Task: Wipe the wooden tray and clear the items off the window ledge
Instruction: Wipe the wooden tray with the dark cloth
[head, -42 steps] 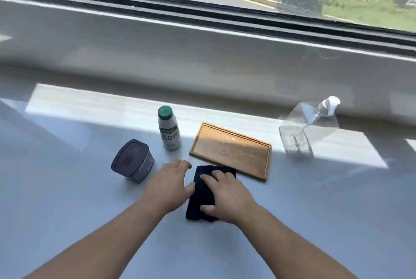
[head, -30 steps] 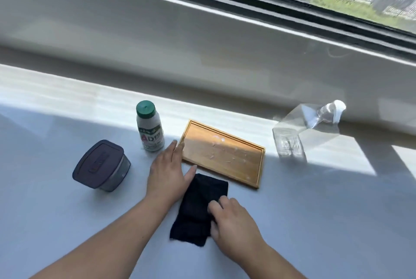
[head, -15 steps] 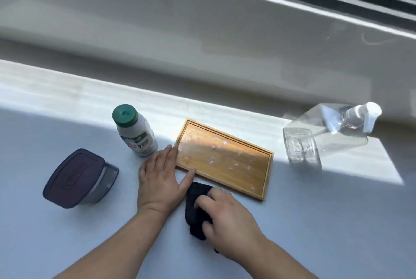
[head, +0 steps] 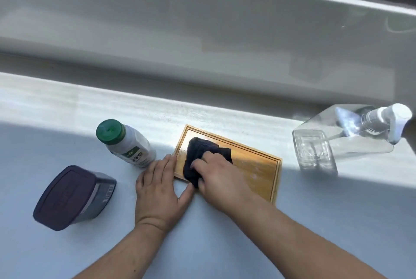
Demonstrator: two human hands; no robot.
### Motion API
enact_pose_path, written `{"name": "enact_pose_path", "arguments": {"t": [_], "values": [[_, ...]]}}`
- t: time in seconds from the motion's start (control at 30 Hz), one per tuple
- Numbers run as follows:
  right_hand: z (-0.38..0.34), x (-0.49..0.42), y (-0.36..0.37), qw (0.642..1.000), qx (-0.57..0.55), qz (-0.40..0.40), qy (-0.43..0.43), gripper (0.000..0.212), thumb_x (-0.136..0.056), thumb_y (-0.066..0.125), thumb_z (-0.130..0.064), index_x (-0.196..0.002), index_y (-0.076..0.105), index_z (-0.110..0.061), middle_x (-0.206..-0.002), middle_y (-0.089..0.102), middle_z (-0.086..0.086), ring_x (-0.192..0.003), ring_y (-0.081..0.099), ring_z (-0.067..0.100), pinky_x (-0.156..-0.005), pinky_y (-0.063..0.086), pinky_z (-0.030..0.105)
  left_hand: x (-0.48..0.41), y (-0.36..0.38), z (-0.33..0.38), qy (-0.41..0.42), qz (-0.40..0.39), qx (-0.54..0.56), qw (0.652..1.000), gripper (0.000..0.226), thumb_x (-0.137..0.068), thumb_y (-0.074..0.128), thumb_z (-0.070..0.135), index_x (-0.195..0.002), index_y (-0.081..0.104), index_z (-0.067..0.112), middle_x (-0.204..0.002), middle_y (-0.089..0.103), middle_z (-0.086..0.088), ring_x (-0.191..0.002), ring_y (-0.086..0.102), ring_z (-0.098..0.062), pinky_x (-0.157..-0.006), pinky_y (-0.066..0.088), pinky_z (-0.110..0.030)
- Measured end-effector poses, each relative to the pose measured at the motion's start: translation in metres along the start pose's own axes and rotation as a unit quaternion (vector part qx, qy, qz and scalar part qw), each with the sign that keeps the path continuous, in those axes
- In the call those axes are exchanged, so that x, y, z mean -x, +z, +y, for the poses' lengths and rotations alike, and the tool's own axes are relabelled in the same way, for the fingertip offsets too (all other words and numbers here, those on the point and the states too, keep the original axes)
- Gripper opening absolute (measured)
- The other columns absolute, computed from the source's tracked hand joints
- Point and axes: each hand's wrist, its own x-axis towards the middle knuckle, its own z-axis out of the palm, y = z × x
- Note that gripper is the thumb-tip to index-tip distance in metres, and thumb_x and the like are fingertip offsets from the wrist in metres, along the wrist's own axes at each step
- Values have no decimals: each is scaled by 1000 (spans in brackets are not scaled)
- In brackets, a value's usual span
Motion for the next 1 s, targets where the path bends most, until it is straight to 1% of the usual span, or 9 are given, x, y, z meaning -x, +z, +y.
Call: {"name": "enact_pose_path", "arguments": {"t": [0.17,0.3,0.4,0.53,0.57,0.67,0.77,0.9,1.0], "values": [[35,-4,-18,987,-22,76,143,39,-85,56,-18,-122,67,-28,-114,60,2,-108,54,26,-80,56,43,-1,1,1,-5,0,0,1000,86,-88,47,71,-151,54,14,-146,62,-7,-138,45,-29,-114,31,-53],[31,34,-10,999,-14,5,47,38,-87,56,-24,-123,62,-31,-113,57,-4,-106,55,23,-75,55,43,-1,0,1,-9,3,5,1000,86,-88,46,72,-151,54,13,-146,62,-8,-138,44,-30,-114,34,-56],[75,47,-23,978,-26,85,189,37,-86,58,-20,-121,65,-31,-112,57,-5,-108,53,22,-79,51,38,-1,3,0,-11,0,1,1000,86,-88,45,73,-152,51,15,-147,60,-8,-139,44,-30,-115,33,-56],[59,83,-5,996,6,2,86,38,-87,55,-23,-123,63,-31,-108,55,-7,-98,53,20,-67,41,31,0,1,2,-10,8,8,1000,86,-87,47,72,-151,52,14,-145,61,-8,-138,46,-32,-115,33,-56],[64,89,-9,996,5,-7,94,38,-88,55,-24,-123,63,-32,-108,55,-8,-100,54,19,-66,43,31,0,1,3,-8,11,9,1000,86,-87,47,72,-150,52,14,-145,61,-8,-138,46,-32,-115,33,-56],[85,89,-26,975,-7,53,217,36,-89,56,-22,-123,64,-32,-114,59,-6,-107,55,21,-73,49,34,0,3,2,-7,15,4,1000,85,-87,48,71,-150,51,15,-144,61,-8,-138,45,-32,-115,31,-55],[51,98,-12,989,-10,28,143,35,-91,54,-23,-124,61,-31,-112,56,-7,-102,52,18,-75,45,30,0,3,2,-7,15,1,1000,84,-87,48,69,-150,51,15,-145,61,-8,-138,44,-32,-115,31,-54],[18,128,6,993,-88,-75,26,33,-82,55,-31,-114,58,-37,-103,51,-12,-92,51,13,-69,46,28,0,1,3,-7,9,2,1000,81,-87,47,65,-150,54,15,-147,61,-8,-139,46,-34,-115,33,-57],[2,151,23,985,-13,-149,-90,22,-77,59,-42,-98,64,-42,-87,54,-15,-74,57,8,-57,43,21,0,0,3,-7,10,-1,1000,82,-87,46,65,-149,57,13,-147,62,-9,-138,46,-35,-114,34,-56]]}}
